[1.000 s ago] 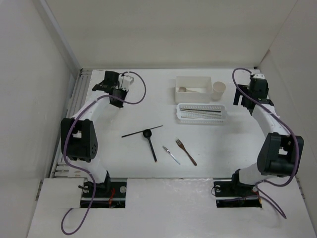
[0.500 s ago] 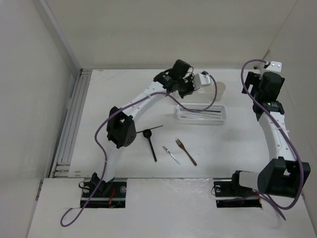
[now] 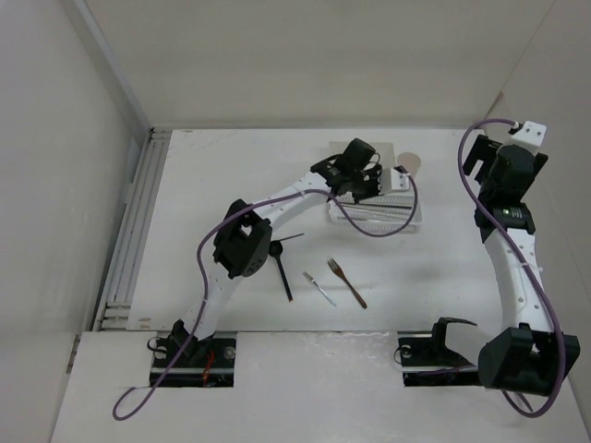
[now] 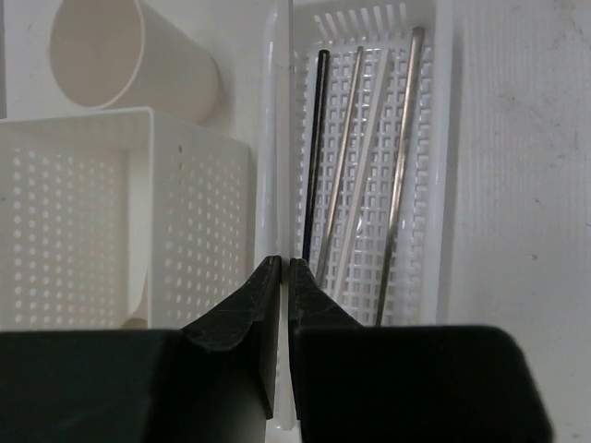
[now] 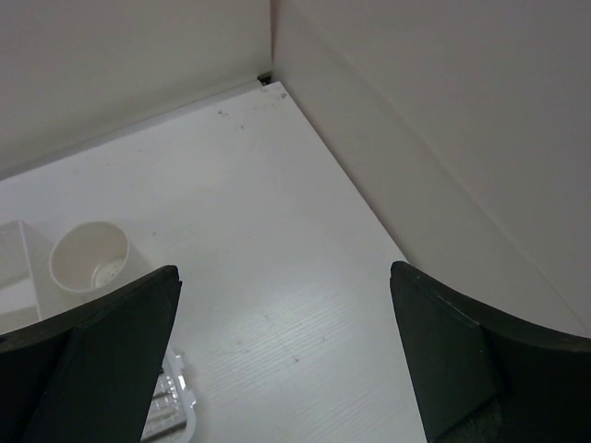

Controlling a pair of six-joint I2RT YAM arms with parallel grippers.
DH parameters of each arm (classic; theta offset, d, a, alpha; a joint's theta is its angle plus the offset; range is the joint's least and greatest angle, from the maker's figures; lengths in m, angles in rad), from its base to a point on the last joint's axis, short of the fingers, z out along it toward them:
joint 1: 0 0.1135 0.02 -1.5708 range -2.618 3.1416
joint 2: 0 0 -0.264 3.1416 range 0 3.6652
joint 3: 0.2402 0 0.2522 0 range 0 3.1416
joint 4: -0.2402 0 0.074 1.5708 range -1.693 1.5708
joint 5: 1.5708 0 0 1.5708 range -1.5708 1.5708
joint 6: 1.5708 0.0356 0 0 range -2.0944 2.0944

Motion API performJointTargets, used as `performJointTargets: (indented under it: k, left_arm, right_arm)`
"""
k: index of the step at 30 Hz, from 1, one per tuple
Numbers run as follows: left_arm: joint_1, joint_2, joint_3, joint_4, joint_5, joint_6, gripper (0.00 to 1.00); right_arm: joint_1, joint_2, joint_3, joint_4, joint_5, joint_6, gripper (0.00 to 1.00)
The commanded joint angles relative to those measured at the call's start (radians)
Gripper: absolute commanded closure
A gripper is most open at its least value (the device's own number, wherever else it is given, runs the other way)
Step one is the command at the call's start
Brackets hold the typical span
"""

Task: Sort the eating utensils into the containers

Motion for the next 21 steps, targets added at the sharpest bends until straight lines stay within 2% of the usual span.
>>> performJointTargets:
  k: [1,6,7,8,9,12,16,21]
  left_arm:
    - [-0.010,-0.015,-0.053,0.051,-0.009,0.057,1.00]
    - [-0.029,-0.006,-0.105,0.075,-0.029,0.068,1.00]
    - [-0.029,-0.006,-0.105,0.075,-0.039,0.068,0.97]
    - [-0.029,-0.006,-0.105,0.075,-0.039,0.053,0.75]
    - [-0.029,-0.006,-0.105,0.075,-0.053,0.042,0.61]
    - [-0.029,-0.026,-0.053,0.019,-0.093,0.002,0.39]
    - [-0.009,-0.107,0.042,-0.022,-0.114,-0.093,0.35]
    - [0.066,-0.273,-0.007,-0.112,-0.107,-0.150,0.35]
  right_arm:
    - [-0.006,-0.013,-0.008,0.058,-0.032,0.028,0.00]
    - [-0.006,-0.022,-0.008,0.058,-0.041,0.028,0.00]
    - [-0.006,-0.022,-0.008,0.058,-0.050,0.028,0.00]
    - [-0.006,-0.022,-0.008,0.058,-0.050,0.028,0.00]
    - [-0.006,-0.022,-0.008,0.067,-0.050,0.028,0.00]
    - [-0.006,-0.022,-0.008,0.067,-0.059,0.028,0.00]
    - [-0.006,-0.013,-0.017,0.078,-0.085,0.028,0.00]
    - [-0.006,-0.004,-0.027,0.087,-0.133,0.019,0.00]
